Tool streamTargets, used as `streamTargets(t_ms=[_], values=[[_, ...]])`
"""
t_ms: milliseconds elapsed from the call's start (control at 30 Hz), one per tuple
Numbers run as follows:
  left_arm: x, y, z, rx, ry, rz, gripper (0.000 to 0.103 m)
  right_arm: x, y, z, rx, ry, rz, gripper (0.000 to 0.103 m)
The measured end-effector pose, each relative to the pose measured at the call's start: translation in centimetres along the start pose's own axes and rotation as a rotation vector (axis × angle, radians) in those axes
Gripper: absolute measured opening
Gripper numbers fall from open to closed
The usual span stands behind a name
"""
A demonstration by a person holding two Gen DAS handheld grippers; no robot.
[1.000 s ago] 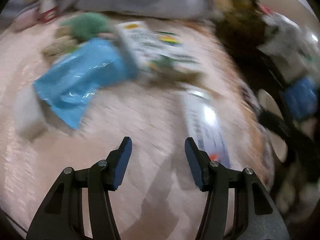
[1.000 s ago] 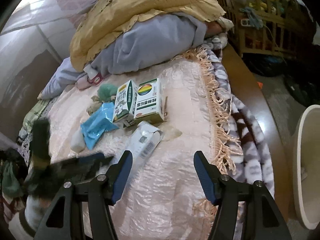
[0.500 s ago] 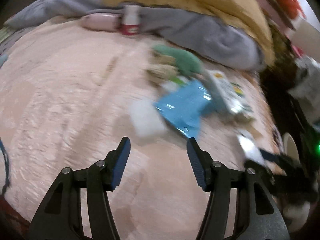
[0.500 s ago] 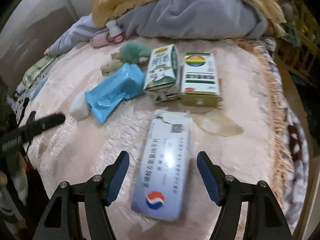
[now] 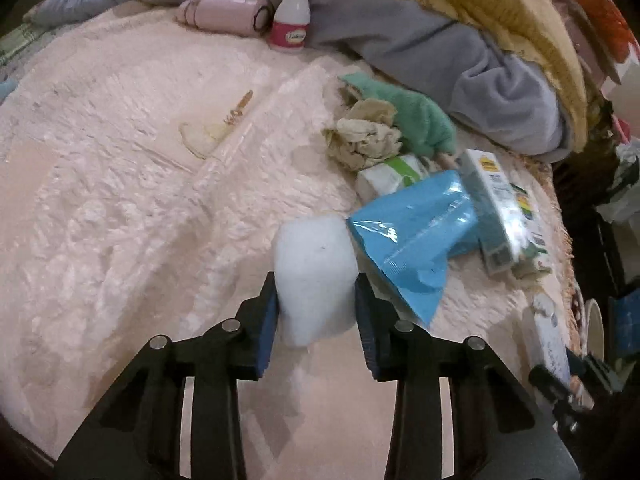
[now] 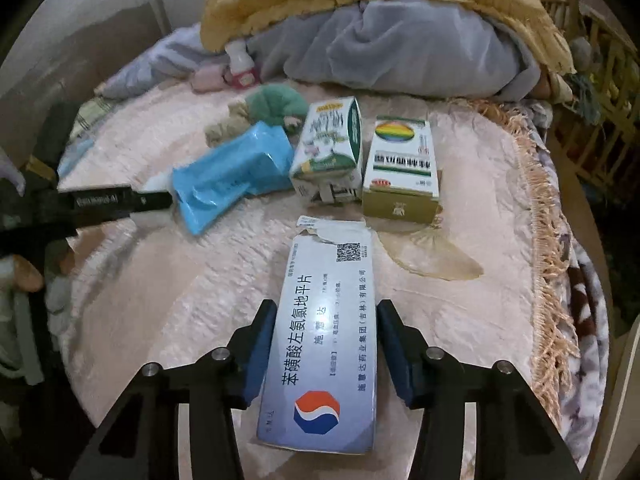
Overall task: Collect trash
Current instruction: 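Carry the foam block and medicine box over the white bucket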
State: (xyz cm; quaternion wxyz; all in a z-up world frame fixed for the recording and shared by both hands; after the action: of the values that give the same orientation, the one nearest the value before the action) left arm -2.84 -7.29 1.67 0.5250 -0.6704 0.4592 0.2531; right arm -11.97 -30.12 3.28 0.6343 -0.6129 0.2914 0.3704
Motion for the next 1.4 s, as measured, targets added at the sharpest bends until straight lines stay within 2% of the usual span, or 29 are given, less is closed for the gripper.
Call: streamTargets(t_ms=[133,267,700,1400], values=[[-3.1,1.0,-1.7,0.04,0.047,-0.025,0.033,-2.7,0.3,-0.3,0.024,-0.043,-0.056,0.049],[-4.7,2.2,-5.2,0.106,0.096,-0.037,0.033,-4.7,0.6,-1.0,0.063,-0.064,-0.09,0.049],[-4.6,5.8,-16.4,0.295,0.167,-0.026,0.033,-10.3,2.4,-5.2,0.136,0.011,-0.18,0.049],[-4.0,9.5,-30.8,0.553,0.244,-0.032,0.033,-16.7,6.8,-16.5,0.356,0.133,-0.271,0.049]])
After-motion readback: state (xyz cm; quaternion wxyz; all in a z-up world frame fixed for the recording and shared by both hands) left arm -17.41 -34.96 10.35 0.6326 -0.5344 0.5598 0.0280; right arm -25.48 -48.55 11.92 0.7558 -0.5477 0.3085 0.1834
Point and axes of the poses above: each gripper's, at about its wrist camera, not at the fingertips, and x roughly the way its jaws point, z to its left, y to its underside, the point moved 3 cm from there along x, roughly the way its jaws point, and after that the axes turned 2 degrees about y, right-handed, at the moved point
